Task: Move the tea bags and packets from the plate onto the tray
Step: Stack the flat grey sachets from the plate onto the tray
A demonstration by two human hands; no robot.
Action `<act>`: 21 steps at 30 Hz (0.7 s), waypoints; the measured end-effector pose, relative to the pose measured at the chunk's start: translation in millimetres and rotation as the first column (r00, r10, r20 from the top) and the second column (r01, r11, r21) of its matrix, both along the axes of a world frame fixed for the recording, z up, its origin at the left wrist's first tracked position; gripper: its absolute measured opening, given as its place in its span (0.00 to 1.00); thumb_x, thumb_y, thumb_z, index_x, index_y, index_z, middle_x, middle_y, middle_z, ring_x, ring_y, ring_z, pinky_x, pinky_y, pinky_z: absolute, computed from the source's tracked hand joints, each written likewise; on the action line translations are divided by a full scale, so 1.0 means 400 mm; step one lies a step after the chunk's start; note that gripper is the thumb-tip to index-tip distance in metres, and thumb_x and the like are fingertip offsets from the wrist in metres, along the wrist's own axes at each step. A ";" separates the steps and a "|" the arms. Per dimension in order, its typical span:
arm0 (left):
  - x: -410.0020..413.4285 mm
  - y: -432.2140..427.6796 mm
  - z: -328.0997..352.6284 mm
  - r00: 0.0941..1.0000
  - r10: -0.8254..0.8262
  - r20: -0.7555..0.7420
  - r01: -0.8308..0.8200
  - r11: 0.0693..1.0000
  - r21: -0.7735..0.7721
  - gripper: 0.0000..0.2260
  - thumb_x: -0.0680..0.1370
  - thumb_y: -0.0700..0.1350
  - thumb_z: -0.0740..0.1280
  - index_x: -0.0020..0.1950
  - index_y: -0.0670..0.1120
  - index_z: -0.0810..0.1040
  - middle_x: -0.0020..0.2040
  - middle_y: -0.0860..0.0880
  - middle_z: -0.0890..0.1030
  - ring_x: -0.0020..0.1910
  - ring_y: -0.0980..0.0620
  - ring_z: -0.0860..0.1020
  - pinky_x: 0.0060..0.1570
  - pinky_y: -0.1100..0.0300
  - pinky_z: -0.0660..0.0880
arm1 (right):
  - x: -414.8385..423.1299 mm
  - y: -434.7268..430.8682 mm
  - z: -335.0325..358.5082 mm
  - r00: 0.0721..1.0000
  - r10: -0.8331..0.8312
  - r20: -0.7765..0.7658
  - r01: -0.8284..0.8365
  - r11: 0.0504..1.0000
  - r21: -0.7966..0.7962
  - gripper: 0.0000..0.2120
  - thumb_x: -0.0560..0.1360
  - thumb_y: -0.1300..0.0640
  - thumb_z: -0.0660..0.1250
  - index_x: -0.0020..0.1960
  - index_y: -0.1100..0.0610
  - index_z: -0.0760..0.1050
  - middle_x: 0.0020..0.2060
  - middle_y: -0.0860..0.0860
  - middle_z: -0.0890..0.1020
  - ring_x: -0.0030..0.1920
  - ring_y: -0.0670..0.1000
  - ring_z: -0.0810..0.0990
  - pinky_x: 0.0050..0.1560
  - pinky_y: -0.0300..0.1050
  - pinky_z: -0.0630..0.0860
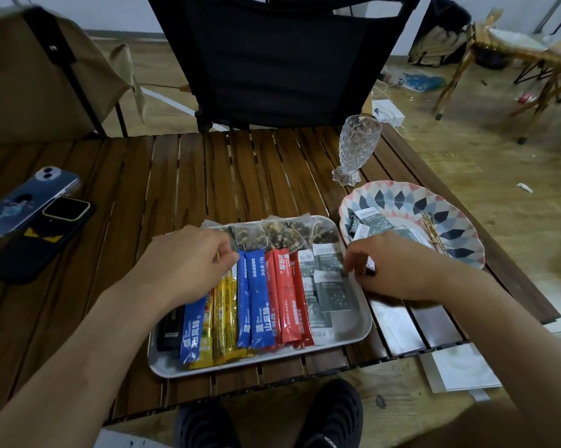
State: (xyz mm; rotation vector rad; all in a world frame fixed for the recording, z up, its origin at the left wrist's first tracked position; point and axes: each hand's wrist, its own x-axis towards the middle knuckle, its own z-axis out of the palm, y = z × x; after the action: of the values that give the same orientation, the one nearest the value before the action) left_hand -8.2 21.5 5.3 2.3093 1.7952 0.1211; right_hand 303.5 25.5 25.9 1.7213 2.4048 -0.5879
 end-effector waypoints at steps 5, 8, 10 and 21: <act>0.003 -0.002 0.000 1.000 0.003 0.001 -0.003 1.000 0.007 0.11 0.81 0.61 0.61 0.44 0.57 0.74 0.40 0.57 0.80 0.40 0.61 0.78 0.39 0.59 0.77 | -0.056 -0.016 -0.004 0.998 0.067 0.022 -0.066 0.998 -0.013 0.14 0.73 0.44 0.73 0.56 0.44 0.76 0.47 0.42 0.82 0.45 0.42 0.80 0.49 0.44 0.80; 0.005 -0.004 0.001 1.000 0.000 0.004 0.000 1.000 -0.002 0.11 0.81 0.61 0.61 0.43 0.57 0.74 0.40 0.57 0.79 0.40 0.61 0.77 0.37 0.61 0.75 | -0.083 -0.019 -0.030 0.988 0.122 0.091 -0.120 0.992 -0.025 0.19 0.71 0.41 0.73 0.58 0.43 0.74 0.49 0.43 0.82 0.48 0.45 0.80 0.51 0.48 0.80; 0.006 -0.004 0.003 1.000 -0.001 0.003 0.001 1.000 -0.006 0.11 0.81 0.61 0.61 0.43 0.57 0.74 0.40 0.58 0.79 0.40 0.61 0.77 0.36 0.61 0.73 | -0.087 -0.019 -0.034 0.987 0.121 0.106 -0.120 0.993 -0.019 0.18 0.71 0.42 0.73 0.58 0.44 0.74 0.49 0.44 0.82 0.49 0.47 0.80 0.50 0.49 0.80; 0.007 -0.003 0.002 1.000 -0.012 0.007 0.012 1.000 -0.012 0.09 0.81 0.61 0.61 0.44 0.59 0.73 0.39 0.58 0.79 0.39 0.62 0.77 0.35 0.62 0.72 | -0.090 -0.024 -0.021 0.978 0.068 0.199 -0.076 0.996 0.037 0.16 0.74 0.51 0.71 0.61 0.47 0.74 0.53 0.48 0.82 0.52 0.50 0.81 0.53 0.50 0.80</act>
State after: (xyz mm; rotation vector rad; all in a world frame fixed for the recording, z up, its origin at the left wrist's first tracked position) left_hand -5.5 20.5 6.0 2.3088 1.7736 0.1159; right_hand 267.7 16.0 17.5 1.6163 2.3447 -0.3388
